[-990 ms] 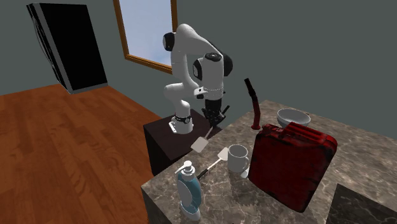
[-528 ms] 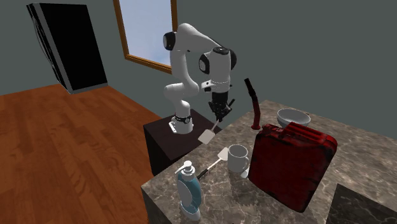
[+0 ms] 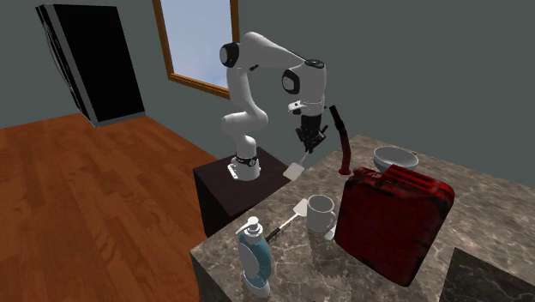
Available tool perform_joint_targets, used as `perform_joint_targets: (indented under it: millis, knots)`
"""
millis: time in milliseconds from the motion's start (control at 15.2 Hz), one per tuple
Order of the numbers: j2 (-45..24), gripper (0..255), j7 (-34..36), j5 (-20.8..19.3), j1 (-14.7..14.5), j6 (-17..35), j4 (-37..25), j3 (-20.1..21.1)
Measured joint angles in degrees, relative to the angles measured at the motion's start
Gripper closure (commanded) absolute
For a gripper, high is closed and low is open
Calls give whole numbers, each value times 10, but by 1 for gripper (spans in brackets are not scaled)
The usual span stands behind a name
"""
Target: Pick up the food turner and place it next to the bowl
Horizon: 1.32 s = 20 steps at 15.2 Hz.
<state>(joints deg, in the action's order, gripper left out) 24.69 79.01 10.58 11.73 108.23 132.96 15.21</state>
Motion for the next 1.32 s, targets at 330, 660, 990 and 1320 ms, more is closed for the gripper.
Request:
perform_joint_targets:
  millis: [330,660,990,1320]
  knots:
    - [15,255,65,26,-31,4,9,49]
    - [18,255,135,51,-60,7,5,102]
    - [2,255,207,67,-82,14,-18,159]
    - [-13,255,236,71,-89,39,-14,186]
